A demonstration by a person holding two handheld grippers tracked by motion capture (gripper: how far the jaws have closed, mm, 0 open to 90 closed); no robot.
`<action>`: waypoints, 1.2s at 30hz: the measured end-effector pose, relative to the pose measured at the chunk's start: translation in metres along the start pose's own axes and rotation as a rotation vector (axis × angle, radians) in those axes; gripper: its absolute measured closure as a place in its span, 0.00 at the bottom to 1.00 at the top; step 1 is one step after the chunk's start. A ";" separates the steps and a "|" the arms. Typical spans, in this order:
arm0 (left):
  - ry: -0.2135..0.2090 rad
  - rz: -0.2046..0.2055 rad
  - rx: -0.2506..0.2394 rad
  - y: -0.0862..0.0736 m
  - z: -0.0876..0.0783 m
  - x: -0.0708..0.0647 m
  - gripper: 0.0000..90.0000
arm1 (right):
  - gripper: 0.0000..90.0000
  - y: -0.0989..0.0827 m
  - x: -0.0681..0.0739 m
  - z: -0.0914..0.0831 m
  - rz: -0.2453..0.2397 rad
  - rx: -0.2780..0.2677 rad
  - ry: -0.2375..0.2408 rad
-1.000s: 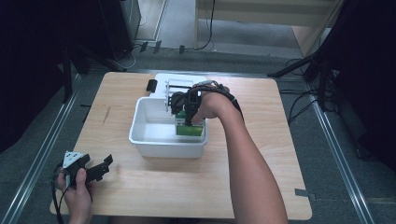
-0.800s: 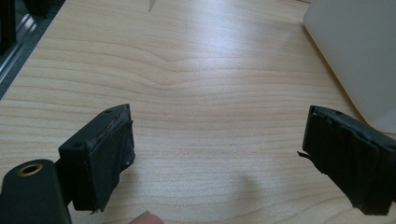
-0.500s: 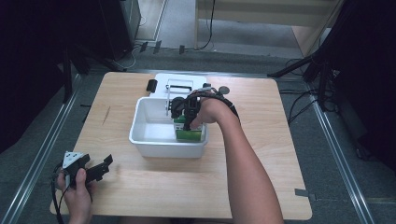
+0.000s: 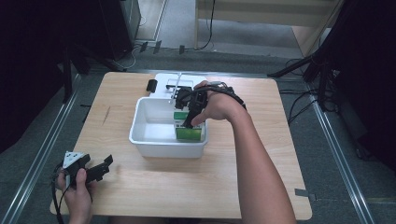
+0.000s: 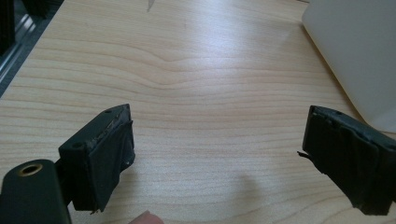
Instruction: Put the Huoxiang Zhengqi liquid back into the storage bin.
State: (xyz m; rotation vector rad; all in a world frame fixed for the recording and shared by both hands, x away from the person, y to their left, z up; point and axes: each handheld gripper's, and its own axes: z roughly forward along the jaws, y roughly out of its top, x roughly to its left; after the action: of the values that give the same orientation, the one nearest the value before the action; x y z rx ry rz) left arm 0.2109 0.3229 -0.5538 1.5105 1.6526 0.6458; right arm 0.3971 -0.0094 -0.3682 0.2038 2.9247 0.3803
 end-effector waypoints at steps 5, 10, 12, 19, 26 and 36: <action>0.001 -0.011 -0.003 0.000 0.000 0.002 0.11 | 0.29 -0.011 -0.001 -0.022 0.076 -0.076 -0.010; 0.005 -0.007 -0.003 0.000 0.000 0.002 0.11 | 0.29 -0.030 -0.005 -0.041 0.149 -0.139 -0.044; 0.006 -0.010 -0.005 0.000 0.000 0.001 0.11 | 0.29 -0.042 -0.008 -0.045 0.198 -0.173 -0.063; 0.008 -0.018 -0.009 0.000 0.001 0.001 0.11 | 0.28 -0.084 -0.018 -0.053 0.381 -0.314 -0.091; 0.008 -0.014 -0.008 0.000 0.001 0.001 0.11 | 0.26 -0.125 -0.018 -0.047 0.487 -0.372 -0.193; 0.013 -0.004 -0.003 0.000 0.000 0.001 0.11 | 0.24 -0.185 -0.010 -0.022 0.678 -0.486 -0.240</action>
State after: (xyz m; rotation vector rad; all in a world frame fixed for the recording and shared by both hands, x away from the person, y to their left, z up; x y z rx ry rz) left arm 0.2113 0.3236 -0.5540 1.5034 1.6637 0.6571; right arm 0.3815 -0.1931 -0.3946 1.0751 2.3562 1.0513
